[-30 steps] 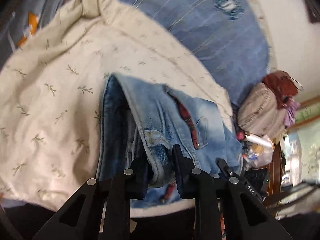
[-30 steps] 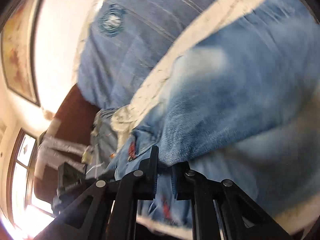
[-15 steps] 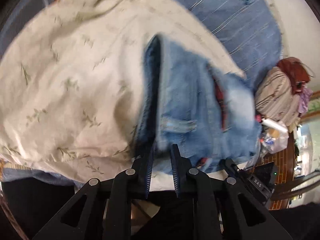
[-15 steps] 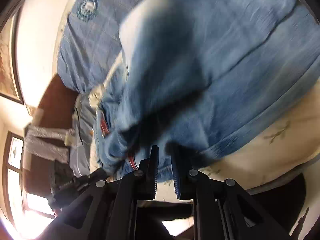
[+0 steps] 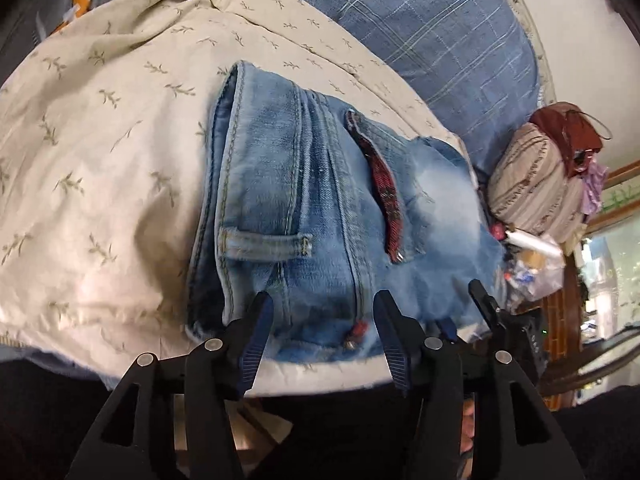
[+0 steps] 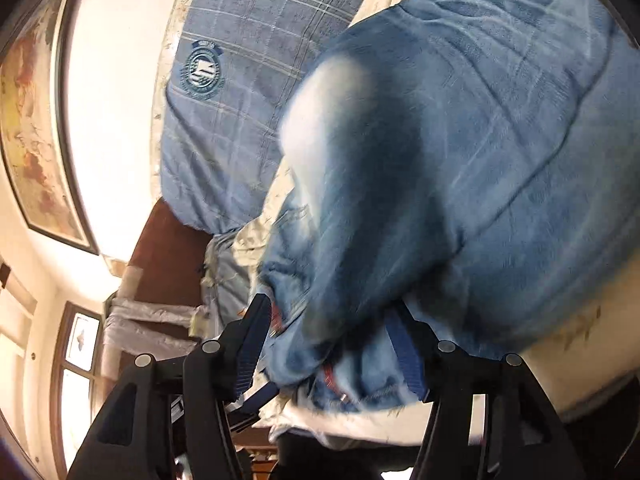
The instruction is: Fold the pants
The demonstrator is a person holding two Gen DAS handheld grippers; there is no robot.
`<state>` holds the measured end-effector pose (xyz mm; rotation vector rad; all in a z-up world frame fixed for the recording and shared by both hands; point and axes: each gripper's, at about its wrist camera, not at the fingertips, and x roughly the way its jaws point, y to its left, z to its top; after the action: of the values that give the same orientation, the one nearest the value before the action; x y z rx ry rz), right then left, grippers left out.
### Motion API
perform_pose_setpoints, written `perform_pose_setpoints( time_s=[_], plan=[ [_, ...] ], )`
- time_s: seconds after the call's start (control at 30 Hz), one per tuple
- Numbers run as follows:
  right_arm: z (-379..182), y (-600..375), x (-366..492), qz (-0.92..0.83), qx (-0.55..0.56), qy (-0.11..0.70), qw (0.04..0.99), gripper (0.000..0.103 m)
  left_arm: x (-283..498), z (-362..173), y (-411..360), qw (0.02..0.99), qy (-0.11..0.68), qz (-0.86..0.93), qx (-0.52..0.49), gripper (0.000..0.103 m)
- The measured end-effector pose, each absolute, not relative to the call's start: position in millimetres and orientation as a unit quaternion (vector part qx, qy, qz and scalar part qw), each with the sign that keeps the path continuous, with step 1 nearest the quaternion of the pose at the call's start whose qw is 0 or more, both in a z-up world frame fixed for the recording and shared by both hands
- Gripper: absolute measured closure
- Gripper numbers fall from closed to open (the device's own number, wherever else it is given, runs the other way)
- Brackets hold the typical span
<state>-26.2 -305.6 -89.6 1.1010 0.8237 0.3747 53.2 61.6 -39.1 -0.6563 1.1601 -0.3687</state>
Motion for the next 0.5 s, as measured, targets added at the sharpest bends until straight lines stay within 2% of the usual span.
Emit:
perform_pose_setpoints(
  time_s=[0.03,0.07,0.1,0.13,0.37,0.5],
  plan=[
    [-93,-305,-21,0.173,0.51,0.379,0.753,0.046,54,-38,58,0.772,0.535,-0.165,-0.299,0.059],
    [-95,-301,-16,0.175,0.511,0.381,0.751,0.053,59,-37,56,0.777,0.533,-0.161,-0.293,0.092],
    [-95,-300,-13,0.171,0.506,0.383,0.754,0.084,62,-36,52,0.778,0.534,-0.165,-0.285,0.103],
    [-93,-301,-11,0.17,0.495,0.387,0.759,0.095,67,-34,48,0.773,0.542,-0.172,-0.281,0.103],
    [-43,-292,-40,0.206,0.425,0.368,0.801,0.096,34,20,43,0.815,0.485,-0.217,-0.231,0.103],
    [-48,-285,-56,0.204,0.411,0.389,0.799,0.096,24,9,39,0.822,0.495,-0.206,-0.192,0.103]
  ],
)
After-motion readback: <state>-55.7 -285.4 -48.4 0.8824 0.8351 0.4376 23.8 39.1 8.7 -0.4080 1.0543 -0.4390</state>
